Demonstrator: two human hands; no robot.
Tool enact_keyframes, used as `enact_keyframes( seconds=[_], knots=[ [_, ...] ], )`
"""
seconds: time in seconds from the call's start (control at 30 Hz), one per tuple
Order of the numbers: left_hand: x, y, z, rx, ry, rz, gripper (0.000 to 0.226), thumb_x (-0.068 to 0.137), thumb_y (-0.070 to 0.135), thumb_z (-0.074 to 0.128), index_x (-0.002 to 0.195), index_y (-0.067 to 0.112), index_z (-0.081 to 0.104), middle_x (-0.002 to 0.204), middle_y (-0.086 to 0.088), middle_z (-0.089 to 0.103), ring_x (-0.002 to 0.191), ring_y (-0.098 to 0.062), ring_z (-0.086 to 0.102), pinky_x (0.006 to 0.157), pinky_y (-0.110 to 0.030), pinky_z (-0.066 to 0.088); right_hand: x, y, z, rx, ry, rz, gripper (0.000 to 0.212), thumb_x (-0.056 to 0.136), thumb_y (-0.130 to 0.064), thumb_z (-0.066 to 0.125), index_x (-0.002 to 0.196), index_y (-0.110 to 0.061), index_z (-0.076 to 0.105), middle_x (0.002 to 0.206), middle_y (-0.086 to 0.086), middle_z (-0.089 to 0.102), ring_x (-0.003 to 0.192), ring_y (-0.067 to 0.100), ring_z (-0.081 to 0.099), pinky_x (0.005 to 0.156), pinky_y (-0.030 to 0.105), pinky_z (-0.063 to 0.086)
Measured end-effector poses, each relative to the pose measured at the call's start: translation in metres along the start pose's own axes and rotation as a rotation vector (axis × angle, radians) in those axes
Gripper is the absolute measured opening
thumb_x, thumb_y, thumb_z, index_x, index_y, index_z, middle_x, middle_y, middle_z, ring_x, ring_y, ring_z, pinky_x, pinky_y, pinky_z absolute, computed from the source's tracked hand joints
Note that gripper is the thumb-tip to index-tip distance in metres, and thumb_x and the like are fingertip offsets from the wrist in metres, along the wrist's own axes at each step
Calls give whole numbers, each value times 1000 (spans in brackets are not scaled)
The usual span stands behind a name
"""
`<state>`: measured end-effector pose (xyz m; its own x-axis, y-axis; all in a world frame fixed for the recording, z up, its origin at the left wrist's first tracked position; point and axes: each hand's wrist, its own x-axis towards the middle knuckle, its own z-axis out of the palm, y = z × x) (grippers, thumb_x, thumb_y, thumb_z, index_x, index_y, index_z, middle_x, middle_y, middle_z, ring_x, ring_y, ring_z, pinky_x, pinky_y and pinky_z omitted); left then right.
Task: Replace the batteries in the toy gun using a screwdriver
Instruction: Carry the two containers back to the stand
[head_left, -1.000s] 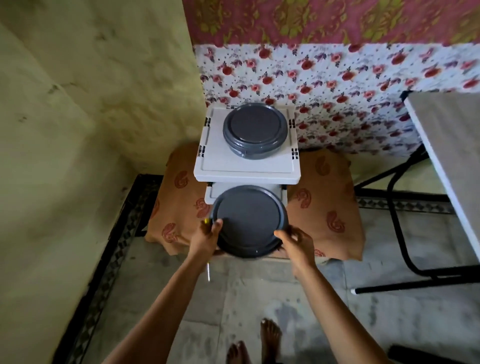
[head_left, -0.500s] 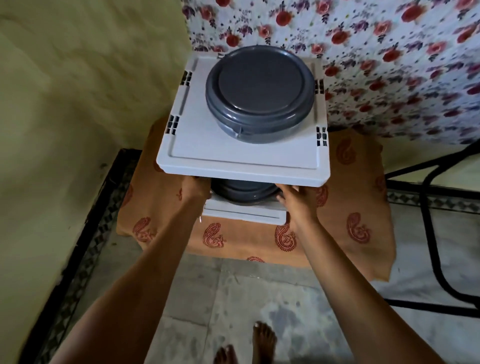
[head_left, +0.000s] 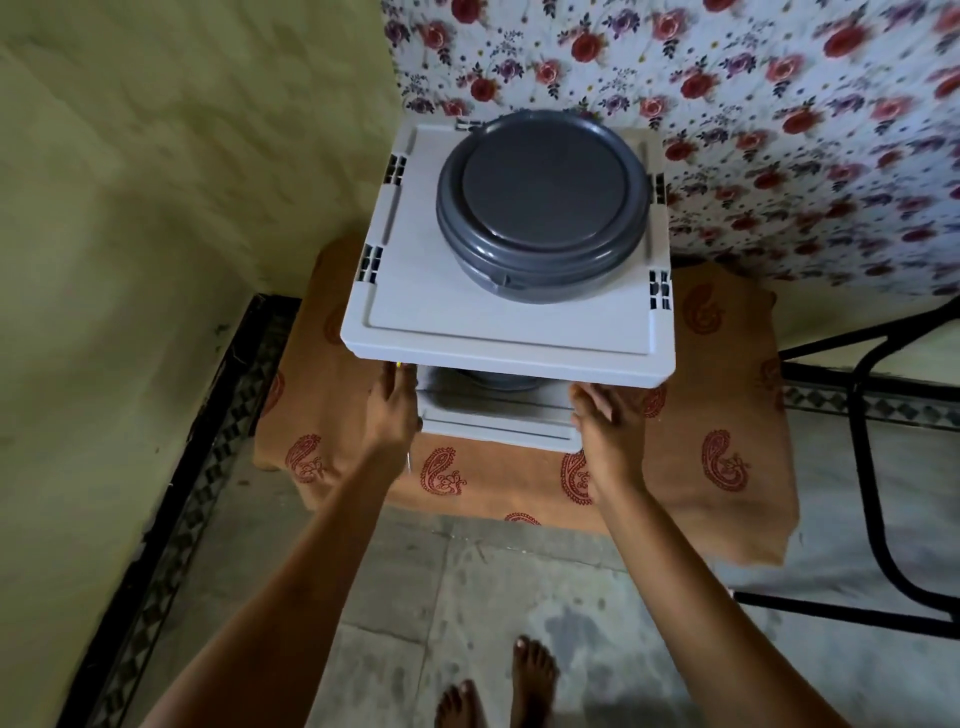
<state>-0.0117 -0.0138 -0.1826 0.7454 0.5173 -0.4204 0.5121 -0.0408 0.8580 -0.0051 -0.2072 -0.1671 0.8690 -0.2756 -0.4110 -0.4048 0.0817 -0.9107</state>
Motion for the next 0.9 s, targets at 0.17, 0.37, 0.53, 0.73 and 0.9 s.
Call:
enact_keyframes(
  seconds=[0.17, 0.37, 0.53, 0.73, 0.9],
  knots=[
    [-49, 9, -46, 194, 36, 125, 28, 97, 27, 49, 117, 10, 59, 81, -17, 64, 61, -15, 49, 56, -25, 41, -55, -1, -13, -129, -69, -67, 18, 86, -5, 61, 103, -7, 65, 100, 10, 68, 90, 20, 62, 85, 35, 50],
    [-102, 79, -107, 481, 188, 487, 23, 80, 8, 69, 103, 12, 72, 88, -8, 73, 77, -19, 67, 66, -22, 46, -99, -45, -8, -285, -93, -399, 18, 85, -6, 59, 93, -19, 67, 85, -10, 69, 79, 4, 66, 72, 14, 51],
    [-128, 156, -118, 150, 353, 737, 15, 78, 5, 66, 86, 17, 67, 74, 9, 65, 65, 6, 59, 62, -4, 42, -98, -95, -3, -493, -12, -831, 35, 84, -27, 45, 106, -10, 65, 103, 1, 70, 96, 14, 64, 85, 29, 52],
    [-87, 152, -70, 310, 356, 715, 13, 69, -5, 67, 78, 3, 61, 81, -10, 56, 68, -26, 53, 62, -39, 46, -61, -125, 3, -1010, -79, -927, 65, 86, -41, 35, 141, -8, 38, 147, 14, 39, 135, 30, 38, 109, 43, 36],
    [-67, 125, -40, 490, 257, 603, 11, 73, 1, 65, 79, 2, 55, 87, -14, 53, 66, -36, 54, 61, -41, 45, -41, -121, 4, -1214, -225, -821, 68, 92, -38, 44, 149, -16, 15, 158, 9, 8, 146, 26, 12, 118, 40, 11]
  ],
)
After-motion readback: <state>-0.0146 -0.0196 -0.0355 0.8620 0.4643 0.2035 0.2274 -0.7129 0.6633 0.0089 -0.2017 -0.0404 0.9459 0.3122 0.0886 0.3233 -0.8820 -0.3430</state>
